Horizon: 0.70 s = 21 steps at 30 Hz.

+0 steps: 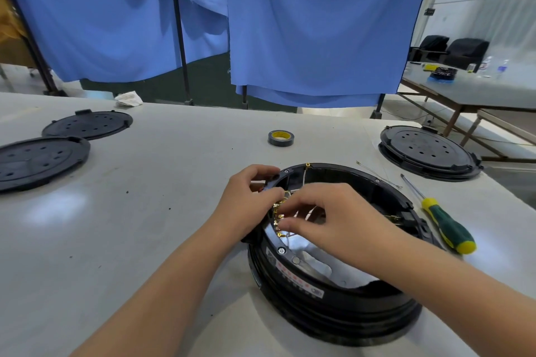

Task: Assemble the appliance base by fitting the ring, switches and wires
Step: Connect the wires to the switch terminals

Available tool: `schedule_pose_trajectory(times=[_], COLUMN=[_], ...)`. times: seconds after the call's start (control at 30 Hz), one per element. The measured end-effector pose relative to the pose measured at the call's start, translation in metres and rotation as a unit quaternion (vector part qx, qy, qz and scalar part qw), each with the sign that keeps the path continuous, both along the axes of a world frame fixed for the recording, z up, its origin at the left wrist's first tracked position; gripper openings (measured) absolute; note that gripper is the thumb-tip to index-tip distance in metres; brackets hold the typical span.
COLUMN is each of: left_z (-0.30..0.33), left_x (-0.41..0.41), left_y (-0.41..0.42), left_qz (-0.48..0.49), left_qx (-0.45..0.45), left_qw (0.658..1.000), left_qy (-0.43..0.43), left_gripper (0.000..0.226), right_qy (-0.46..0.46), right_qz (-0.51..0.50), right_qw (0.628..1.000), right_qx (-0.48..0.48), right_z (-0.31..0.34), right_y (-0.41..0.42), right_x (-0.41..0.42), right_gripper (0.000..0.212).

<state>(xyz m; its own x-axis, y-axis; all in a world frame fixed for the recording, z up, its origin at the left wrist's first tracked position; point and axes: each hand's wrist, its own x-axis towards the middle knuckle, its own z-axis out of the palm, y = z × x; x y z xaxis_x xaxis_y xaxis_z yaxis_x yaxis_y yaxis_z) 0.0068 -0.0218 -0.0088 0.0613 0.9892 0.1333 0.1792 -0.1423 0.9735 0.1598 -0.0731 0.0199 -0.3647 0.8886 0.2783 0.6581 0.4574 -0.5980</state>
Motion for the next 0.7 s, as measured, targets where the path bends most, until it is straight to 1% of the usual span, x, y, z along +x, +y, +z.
schedule_pose_trajectory(times=[0.07, 0.17, 0.23, 0.33, 0.37, 0.43, 0.53, 0.6, 0.7], left_z=[0.001, 0.002, 0.001, 0.001, 0.000, 0.001, 0.001, 0.001, 0.000], left_x=[-0.002, -0.004, -0.005, -0.007, -0.008, -0.010, -0.009, -0.009, -0.010], left_y=[0.000, 0.001, 0.002, 0.003, 0.003, 0.004, 0.004, 0.004, 0.003], left_qz=[0.001, 0.006, 0.008, 0.020, 0.026, 0.033, 0.038, 0.040, 0.043], left_qx=[-0.011, -0.018, -0.013, -0.010, -0.010, -0.017, -0.024, -0.027, -0.031], left_qw=[1.000, 1.000, 1.000, 1.000, 0.999, 0.999, 0.998, 0.998, 0.998], left_qy=[0.000, -0.007, -0.012, -0.021, -0.026, -0.038, -0.040, -0.038, -0.034], left_gripper=[0.031, 0.034, 0.036, 0.036, 0.036, 0.035, 0.033, 0.032, 0.031], right_qy=[0.010, 0.062, 0.089, 0.078, 0.058, -0.021, -0.152, -0.206, -0.267], right_qz=[-0.014, -0.064, -0.110, -0.207, -0.240, -0.290, -0.318, -0.333, -0.349], right_qw=[1.000, 0.996, 0.990, 0.975, 0.969, 0.957, 0.935, 0.919, 0.897], right_qx=[0.023, 0.023, 0.021, 0.030, 0.026, 0.008, -0.028, -0.044, -0.040], right_z=[0.008, 0.024, 0.031, 0.024, 0.019, 0.006, -0.014, -0.021, -0.028], right_y=[0.001, 0.005, 0.013, 0.034, 0.043, 0.060, 0.084, 0.095, 0.105], right_x=[0.009, 0.037, 0.062, 0.102, 0.114, 0.134, 0.148, 0.150, 0.150], right_gripper=[0.008, 0.011, 0.011, 0.009, 0.008, 0.006, 0.015, 0.017, 0.022])
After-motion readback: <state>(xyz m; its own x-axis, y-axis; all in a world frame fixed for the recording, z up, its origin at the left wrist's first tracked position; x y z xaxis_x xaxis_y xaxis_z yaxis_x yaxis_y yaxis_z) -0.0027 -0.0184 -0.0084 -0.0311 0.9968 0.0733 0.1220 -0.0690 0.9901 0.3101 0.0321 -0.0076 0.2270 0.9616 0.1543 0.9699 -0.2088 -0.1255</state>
